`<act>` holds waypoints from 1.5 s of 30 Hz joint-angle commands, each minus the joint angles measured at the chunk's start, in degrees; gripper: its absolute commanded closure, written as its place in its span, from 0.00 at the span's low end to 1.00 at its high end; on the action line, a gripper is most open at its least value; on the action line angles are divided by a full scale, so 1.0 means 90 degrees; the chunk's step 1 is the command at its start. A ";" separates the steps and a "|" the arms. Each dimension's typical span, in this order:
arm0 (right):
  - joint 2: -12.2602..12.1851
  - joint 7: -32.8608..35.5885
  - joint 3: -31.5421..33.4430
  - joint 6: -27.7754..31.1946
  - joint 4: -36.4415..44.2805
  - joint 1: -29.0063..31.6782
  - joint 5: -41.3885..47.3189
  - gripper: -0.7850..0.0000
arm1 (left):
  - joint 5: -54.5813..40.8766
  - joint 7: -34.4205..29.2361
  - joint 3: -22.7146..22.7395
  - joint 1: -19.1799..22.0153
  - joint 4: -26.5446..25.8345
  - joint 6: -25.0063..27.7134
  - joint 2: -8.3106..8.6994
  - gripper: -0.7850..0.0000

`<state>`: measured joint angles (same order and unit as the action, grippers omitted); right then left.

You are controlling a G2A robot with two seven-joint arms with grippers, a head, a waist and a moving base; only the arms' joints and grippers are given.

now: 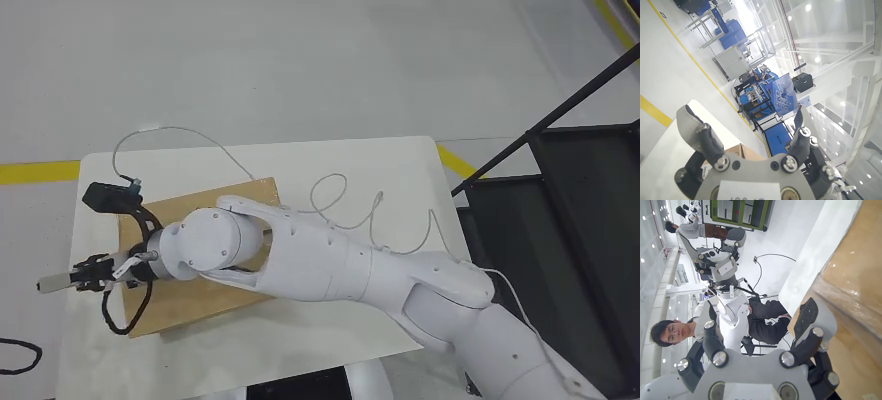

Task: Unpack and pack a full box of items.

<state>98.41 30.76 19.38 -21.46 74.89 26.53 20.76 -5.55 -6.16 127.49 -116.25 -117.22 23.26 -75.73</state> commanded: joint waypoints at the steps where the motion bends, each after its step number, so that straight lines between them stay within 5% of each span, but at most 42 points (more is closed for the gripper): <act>1: 0.0127 -0.0082 -0.0054 -0.0107 -0.0163 -0.0075 -0.0038 0.00 | 0.0000 0.0000 0.0000 0.0000 0.0000 0.0000 0.0000 0.00; 9: 0.0540 -0.0216 -0.0062 -0.0391 -0.0797 -0.0145 0.0050 0.00 | 0.0000 0.0000 0.0000 0.0000 0.0000 0.0000 0.0000 0.00; 17: 0.0660 -0.0091 0.0154 -0.0567 -0.1143 -0.0015 0.0058 0.00 | 0.0000 0.0000 0.0000 0.0000 0.0000 0.0000 0.0000 0.00; 45: 0.0151 0.0942 0.0791 -0.2182 -0.0271 0.0462 -0.1551 0.00 | 0.0000 0.0000 0.0000 0.0000 0.0000 0.0000 0.0000 0.00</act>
<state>99.99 39.08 26.23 -40.86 72.13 30.44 7.18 -5.55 -6.16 127.49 -116.24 -117.22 23.26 -75.73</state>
